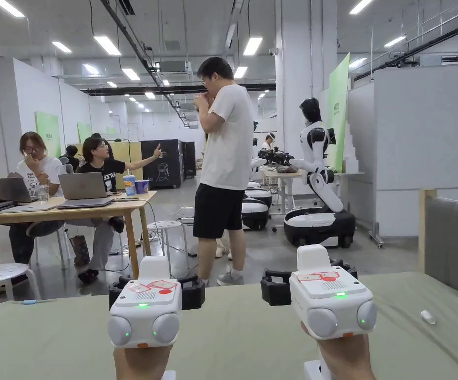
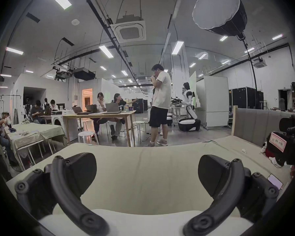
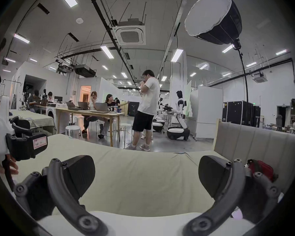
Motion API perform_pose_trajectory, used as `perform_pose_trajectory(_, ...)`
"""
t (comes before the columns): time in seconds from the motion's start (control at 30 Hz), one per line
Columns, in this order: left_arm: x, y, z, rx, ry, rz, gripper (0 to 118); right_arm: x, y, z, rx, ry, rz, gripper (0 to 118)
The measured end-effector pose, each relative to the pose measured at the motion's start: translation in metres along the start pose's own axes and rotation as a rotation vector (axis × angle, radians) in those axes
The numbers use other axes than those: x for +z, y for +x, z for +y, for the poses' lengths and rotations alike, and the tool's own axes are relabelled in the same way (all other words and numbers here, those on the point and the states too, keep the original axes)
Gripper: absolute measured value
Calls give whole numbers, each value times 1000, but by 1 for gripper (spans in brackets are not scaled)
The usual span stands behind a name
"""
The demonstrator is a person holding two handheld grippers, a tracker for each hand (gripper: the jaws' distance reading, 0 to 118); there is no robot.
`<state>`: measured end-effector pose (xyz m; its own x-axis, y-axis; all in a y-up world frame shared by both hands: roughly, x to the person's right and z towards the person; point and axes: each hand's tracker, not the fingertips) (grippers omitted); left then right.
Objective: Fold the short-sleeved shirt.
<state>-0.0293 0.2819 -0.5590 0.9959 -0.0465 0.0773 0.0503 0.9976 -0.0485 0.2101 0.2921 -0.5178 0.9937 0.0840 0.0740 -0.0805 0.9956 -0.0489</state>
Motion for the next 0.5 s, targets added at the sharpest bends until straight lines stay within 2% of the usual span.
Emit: perform_pose_trajectory(0.5, -3, -7, 0, -12, 10, 8, 118, 4, -4, 4, -19, -1, -13, 118)
